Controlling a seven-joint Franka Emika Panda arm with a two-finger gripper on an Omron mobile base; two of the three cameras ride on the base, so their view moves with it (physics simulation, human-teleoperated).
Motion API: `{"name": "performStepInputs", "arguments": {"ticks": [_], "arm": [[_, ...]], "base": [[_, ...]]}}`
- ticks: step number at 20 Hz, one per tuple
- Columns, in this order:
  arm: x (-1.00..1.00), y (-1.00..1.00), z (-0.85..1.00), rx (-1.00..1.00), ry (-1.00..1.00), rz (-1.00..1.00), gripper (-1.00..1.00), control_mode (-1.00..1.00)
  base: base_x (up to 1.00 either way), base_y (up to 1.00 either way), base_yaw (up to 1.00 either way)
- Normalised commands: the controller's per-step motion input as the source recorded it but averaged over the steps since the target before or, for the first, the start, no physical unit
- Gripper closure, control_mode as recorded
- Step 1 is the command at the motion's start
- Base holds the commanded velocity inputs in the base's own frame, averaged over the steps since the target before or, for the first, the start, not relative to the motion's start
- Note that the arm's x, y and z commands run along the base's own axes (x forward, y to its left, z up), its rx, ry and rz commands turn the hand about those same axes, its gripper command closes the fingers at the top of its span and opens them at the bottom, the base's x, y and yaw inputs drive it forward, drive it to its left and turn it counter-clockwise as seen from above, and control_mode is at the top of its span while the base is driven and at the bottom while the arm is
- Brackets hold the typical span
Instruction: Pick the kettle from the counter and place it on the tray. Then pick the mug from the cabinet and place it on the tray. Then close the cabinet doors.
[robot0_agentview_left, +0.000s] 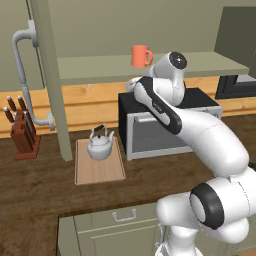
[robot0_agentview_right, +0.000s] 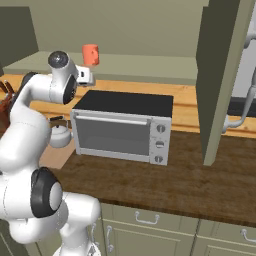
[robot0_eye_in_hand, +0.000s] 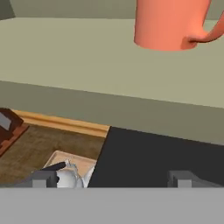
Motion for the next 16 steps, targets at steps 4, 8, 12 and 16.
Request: {"name": "performStepInputs", "arguments": {"ticks": [4,8,12,16], "arm": [[0.12,-0.34,0.71,0.04,0.01,0.0,-1.0,-1.0],[0.0,-0.16,0.42,0.0,0.02,0.0,-1.0,-1.0],[0.23,-0.04,0.05,0.0,0.01,0.0,-1.0,-1.0],[0.35,-0.11,0.0,0.0,0.06,0.0,-1.0,-1.0]], "base": [[0.0,0.0,0.0],[0.0,0.0,0.0],[0.0,0.0,0.0],[0.0,0.0,0.0]]}}
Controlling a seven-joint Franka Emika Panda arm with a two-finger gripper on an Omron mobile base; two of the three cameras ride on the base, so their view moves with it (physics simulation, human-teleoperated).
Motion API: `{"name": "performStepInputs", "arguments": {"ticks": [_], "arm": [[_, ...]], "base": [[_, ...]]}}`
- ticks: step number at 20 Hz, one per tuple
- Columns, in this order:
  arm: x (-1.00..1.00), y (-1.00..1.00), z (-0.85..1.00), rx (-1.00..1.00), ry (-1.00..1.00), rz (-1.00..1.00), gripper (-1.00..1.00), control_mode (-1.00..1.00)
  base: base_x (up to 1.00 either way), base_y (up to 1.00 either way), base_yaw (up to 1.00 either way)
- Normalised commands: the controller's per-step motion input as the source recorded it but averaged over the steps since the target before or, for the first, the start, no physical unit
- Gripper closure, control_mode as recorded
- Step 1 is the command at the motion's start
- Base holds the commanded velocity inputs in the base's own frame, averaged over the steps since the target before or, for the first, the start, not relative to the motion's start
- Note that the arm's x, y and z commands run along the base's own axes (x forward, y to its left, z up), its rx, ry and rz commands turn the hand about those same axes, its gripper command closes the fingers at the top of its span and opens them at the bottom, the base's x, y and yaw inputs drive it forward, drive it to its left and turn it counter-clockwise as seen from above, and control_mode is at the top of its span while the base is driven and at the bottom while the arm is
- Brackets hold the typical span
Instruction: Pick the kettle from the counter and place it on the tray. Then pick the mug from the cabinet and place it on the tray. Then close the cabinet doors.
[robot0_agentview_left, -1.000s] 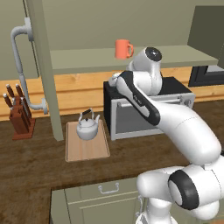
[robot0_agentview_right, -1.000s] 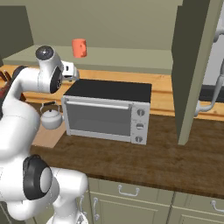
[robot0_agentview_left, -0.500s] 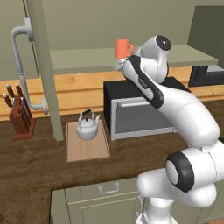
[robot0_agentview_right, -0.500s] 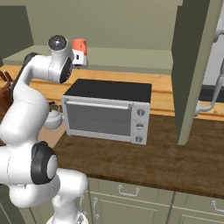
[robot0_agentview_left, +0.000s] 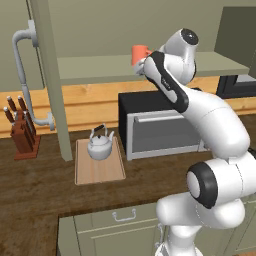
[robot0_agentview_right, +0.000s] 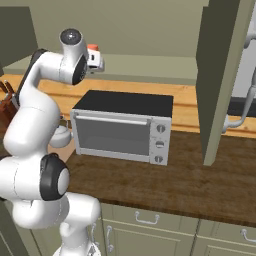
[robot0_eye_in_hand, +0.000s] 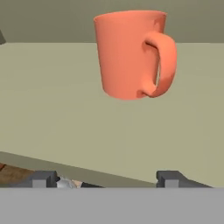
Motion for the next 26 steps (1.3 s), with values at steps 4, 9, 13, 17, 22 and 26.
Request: {"name": "performStepInputs", "arguments": {"ticks": [4,9,13,17,22,26], "arm": [[0.01,-0.38,0.01,0.0,0.03,0.0,-1.0,-1.0],[0.08,-0.52,0.02,0.02,0.04,0.01,-1.0,-1.0],[0.47,-0.11,0.0,0.03,0.01,0.02,-1.0,-1.0],[0.51,0.0,0.17,0.05,0.0,0.01,-1.0,-1.0],[0.24,0.0,0.32,0.0,0.0,0.07,-1.0,-1.0],[0.11,0.04,0.13,0.0,0.01,0.11,-1.0,-1.0]], "base": [[0.0,0.0,0.0],[0.0,0.0,0.0],[0.0,0.0,0.0],[0.0,0.0,0.0],[0.0,0.0,0.0],[0.0,0.0,0.0]]}}
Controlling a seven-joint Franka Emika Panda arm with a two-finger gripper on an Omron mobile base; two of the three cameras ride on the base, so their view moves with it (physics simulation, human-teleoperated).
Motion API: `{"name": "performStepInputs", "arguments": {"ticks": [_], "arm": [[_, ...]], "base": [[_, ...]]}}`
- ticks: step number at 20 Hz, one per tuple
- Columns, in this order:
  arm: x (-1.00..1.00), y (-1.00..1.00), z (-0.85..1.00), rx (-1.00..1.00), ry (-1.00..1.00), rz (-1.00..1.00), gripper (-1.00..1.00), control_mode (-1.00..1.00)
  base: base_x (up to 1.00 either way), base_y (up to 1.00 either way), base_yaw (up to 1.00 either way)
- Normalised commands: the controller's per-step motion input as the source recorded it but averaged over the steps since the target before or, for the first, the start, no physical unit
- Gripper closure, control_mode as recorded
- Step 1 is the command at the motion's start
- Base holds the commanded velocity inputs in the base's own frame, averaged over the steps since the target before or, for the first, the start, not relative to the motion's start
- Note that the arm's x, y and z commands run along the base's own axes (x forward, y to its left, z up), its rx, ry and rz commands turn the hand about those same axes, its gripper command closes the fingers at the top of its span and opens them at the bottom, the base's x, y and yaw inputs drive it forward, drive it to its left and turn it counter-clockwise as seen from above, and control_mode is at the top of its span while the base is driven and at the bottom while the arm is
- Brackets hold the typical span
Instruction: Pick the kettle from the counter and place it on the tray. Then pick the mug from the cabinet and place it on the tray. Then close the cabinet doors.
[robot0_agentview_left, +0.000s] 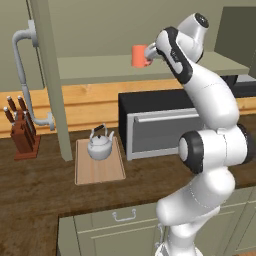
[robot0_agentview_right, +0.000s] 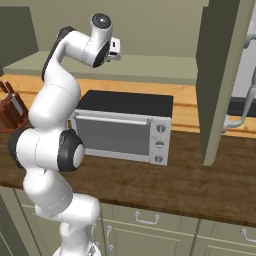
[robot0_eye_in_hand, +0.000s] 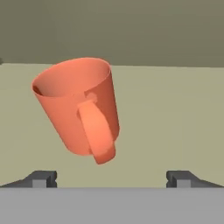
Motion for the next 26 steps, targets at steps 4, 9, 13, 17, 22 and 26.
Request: {"name": "performStepInputs", "arguments": {"ticks": [4,9,13,17,22,26], "arm": [[0.14,0.24,-0.23,0.0,0.12,0.2,-1.0,-1.0],[0.08,0.2,-0.19,0.0,0.02,0.25,-1.0,-1.0],[0.21,0.03,0.0,0.0,-0.12,0.15,-1.0,-1.0],[0.15,0.0,0.0,0.0,-0.01,0.07,-1.0,-1.0],[0.21,0.0,0.0,0.0,0.0,0.07,-1.0,-1.0],[0.03,0.0,0.0,0.0,0.0,0.06,1.0,-1.0]], "base": [[0.0,0.0,0.0],[0.0,0.0,0.0],[0.0,0.0,0.0],[0.0,0.0,0.0],[0.0,0.0,0.0],[0.0,0.0,0.0]]}}
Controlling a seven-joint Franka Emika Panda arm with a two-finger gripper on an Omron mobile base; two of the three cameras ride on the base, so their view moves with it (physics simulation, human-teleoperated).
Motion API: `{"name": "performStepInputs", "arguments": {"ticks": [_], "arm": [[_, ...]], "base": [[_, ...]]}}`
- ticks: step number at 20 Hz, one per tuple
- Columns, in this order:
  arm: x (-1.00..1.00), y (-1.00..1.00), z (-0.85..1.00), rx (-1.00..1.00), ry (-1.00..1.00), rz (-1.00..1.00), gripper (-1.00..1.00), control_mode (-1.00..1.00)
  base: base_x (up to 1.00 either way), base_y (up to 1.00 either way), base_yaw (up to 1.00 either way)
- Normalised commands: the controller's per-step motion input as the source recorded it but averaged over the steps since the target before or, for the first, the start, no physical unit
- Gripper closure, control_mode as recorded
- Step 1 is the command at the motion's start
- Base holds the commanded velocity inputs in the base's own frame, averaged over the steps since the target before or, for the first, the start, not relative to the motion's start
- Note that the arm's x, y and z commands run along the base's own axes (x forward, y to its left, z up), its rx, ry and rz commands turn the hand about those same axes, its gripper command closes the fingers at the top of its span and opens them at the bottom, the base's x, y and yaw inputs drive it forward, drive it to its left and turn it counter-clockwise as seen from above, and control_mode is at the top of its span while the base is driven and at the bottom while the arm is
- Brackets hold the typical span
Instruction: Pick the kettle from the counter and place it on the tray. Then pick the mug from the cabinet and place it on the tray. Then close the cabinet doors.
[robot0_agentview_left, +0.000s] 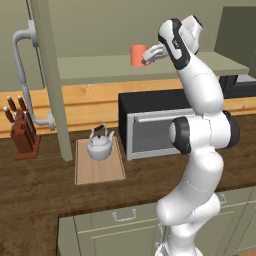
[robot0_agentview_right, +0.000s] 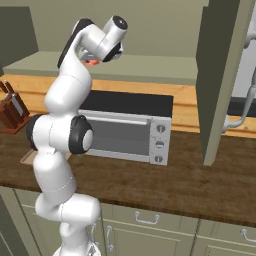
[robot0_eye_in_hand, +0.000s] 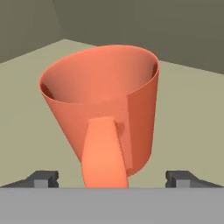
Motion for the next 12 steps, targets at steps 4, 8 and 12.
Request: {"name": "performStepInputs", "arguments": {"ticks": [4,8,12], "arm": [[0.0,0.0,0.0,0.0,0.0,0.04,1.0,-1.0],[0.0,0.04,0.0,0.0,-0.05,0.0,1.0,-1.0],[0.0,0.18,0.0,0.0,-0.14,0.0,1.0,-1.0]], "base": [[0.0,0.0,0.0],[0.0,0.0,0.0],[0.0,0.0,0.0]]}}
